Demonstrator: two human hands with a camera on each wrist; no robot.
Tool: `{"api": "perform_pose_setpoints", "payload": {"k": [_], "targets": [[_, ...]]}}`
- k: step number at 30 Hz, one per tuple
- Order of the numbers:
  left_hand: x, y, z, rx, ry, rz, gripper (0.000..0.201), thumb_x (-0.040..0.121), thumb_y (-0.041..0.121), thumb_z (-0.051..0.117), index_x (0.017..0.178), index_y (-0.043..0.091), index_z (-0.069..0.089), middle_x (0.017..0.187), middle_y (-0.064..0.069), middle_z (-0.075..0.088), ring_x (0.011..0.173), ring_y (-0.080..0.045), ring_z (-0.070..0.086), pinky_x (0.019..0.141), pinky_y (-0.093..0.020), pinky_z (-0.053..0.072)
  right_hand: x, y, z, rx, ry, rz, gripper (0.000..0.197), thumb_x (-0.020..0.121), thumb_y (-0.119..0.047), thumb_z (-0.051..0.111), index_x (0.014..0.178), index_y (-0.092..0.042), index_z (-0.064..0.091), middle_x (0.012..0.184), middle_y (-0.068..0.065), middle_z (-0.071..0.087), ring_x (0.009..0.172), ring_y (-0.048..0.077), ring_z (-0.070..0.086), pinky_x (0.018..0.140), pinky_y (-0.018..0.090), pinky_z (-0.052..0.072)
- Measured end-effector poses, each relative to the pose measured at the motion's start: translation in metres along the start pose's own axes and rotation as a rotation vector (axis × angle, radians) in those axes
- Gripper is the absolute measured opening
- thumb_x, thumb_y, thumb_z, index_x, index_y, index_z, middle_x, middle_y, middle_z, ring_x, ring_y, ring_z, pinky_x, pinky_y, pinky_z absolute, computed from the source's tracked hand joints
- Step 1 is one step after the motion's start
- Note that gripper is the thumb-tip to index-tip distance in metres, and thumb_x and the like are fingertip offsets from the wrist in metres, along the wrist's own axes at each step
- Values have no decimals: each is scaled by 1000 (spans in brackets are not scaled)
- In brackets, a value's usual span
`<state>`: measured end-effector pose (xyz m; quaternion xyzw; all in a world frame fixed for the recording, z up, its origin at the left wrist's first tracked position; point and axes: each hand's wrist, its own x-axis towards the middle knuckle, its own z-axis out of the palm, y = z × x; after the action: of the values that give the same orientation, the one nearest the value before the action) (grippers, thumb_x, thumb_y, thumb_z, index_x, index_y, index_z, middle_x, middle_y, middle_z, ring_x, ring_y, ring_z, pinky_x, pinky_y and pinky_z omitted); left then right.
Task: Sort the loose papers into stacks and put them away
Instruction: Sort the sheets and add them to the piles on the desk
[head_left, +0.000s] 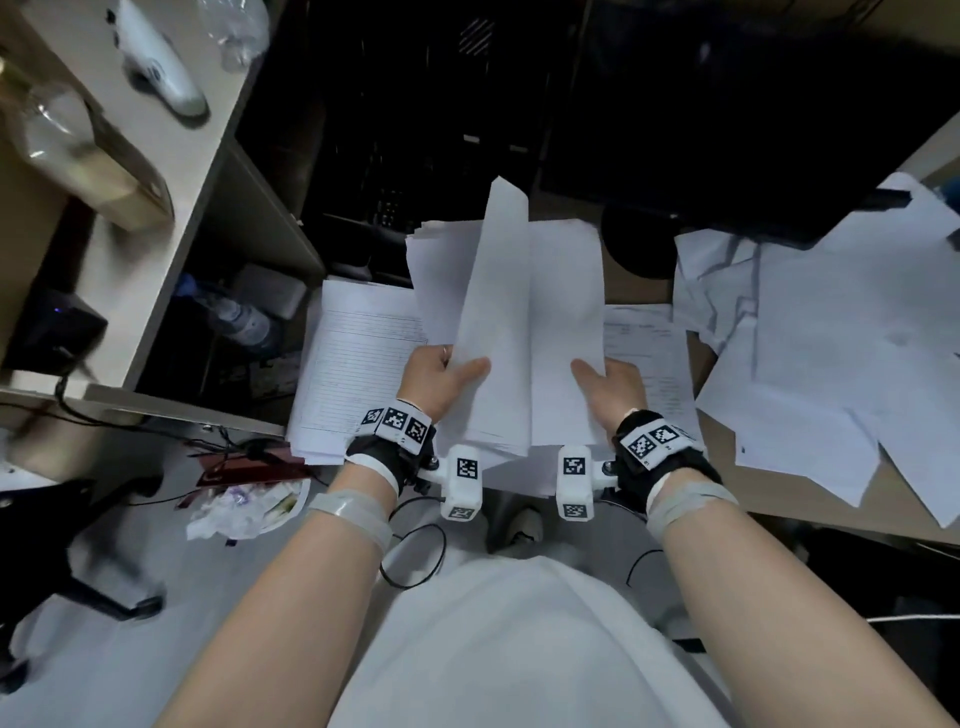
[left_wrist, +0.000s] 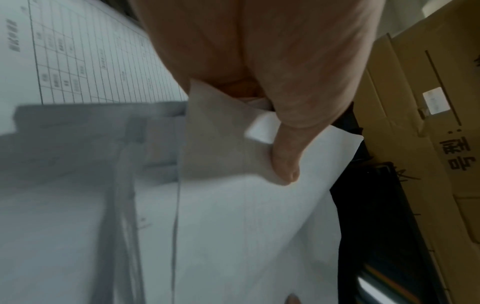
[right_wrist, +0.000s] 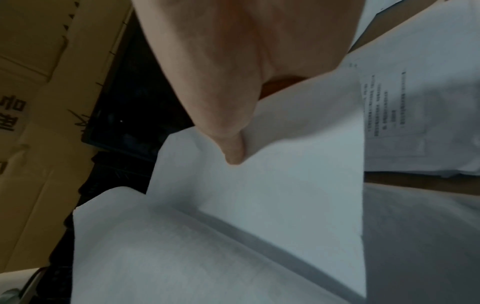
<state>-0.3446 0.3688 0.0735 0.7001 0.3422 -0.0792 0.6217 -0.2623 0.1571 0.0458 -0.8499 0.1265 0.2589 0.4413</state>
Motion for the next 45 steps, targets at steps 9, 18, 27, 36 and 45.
{"api": "perform_pose_setpoints", "payload": {"k": [9,18,27,36,45], "targets": [[16,-29,-52,-10,219,-115,18,83,22,78,68,16,69,70,-4,70,66,-20,64,72,-39,57,2,39,27,-128,52,255,51,97,-26,57,137,5,51,140,18,55,128,36,52,103,34,40],[5,-50,-53,5,288,-168,36,79,34,72,80,-2,70,75,-12,70,67,-20,60,68,-37,52,14,64,75,-232,-127,349,43,90,-16,56,129,2,58,124,18,64,107,37,63,83,35,49],[-9,-53,-24,-13,304,-154,28,85,27,72,63,11,65,60,2,61,61,-17,54,62,-28,44,8,48,51,-264,-93,215,72,86,-19,65,149,-14,30,143,12,48,128,36,49,100,40,44],[-27,-20,42,-106,150,-81,45,91,55,55,69,19,71,74,-3,72,77,-27,68,74,-38,54,-13,-15,18,156,-578,-231,70,86,-27,76,147,-30,45,138,-10,56,113,8,64,96,29,53],[-44,4,101,-262,108,-68,39,94,46,61,82,9,67,81,-11,66,79,-19,59,65,-25,48,-6,4,-49,184,-563,-315,61,94,-9,65,150,-14,41,143,-3,52,112,-7,55,91,5,44]]}}
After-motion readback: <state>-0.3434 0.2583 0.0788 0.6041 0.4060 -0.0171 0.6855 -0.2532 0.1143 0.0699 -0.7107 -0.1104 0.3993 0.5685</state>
